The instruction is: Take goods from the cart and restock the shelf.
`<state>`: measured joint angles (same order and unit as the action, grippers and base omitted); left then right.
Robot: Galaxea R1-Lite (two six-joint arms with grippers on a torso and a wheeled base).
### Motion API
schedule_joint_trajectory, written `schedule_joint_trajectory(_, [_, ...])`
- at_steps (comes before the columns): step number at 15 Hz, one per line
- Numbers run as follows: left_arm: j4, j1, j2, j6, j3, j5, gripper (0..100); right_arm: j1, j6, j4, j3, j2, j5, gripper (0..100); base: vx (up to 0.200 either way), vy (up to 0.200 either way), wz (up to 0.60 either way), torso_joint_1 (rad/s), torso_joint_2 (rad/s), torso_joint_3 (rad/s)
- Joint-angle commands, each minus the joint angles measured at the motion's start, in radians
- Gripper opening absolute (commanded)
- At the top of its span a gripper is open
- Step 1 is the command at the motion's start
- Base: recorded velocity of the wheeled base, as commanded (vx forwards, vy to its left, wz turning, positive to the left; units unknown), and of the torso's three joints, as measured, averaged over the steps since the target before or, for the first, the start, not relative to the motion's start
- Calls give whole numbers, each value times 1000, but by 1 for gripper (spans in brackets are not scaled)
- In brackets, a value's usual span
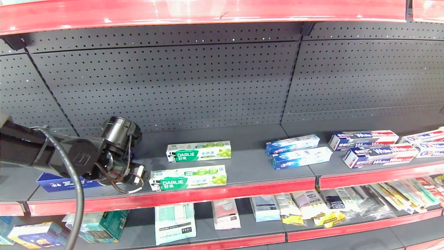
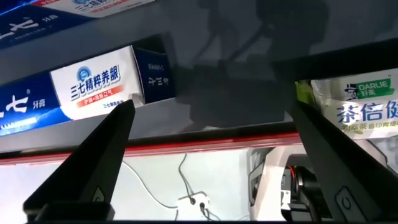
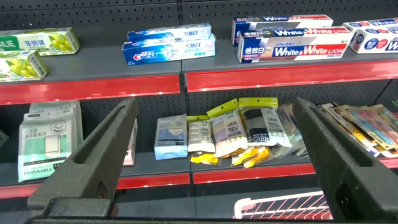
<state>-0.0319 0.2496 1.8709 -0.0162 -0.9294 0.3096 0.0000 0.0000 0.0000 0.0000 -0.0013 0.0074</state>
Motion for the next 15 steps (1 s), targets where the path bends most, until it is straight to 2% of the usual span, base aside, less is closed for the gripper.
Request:
schedule_joint_trajectory(1, [0, 4, 4, -1, -5, 0, 100, 0, 0, 0, 0, 1, 0, 100, 0, 0, 0, 0, 0, 0])
schedule_joint_trajectory(15, [0, 28, 17, -1, -20, 8, 100, 2, 0, 0, 0, 1, 0, 100, 0, 0, 0, 0, 0, 0])
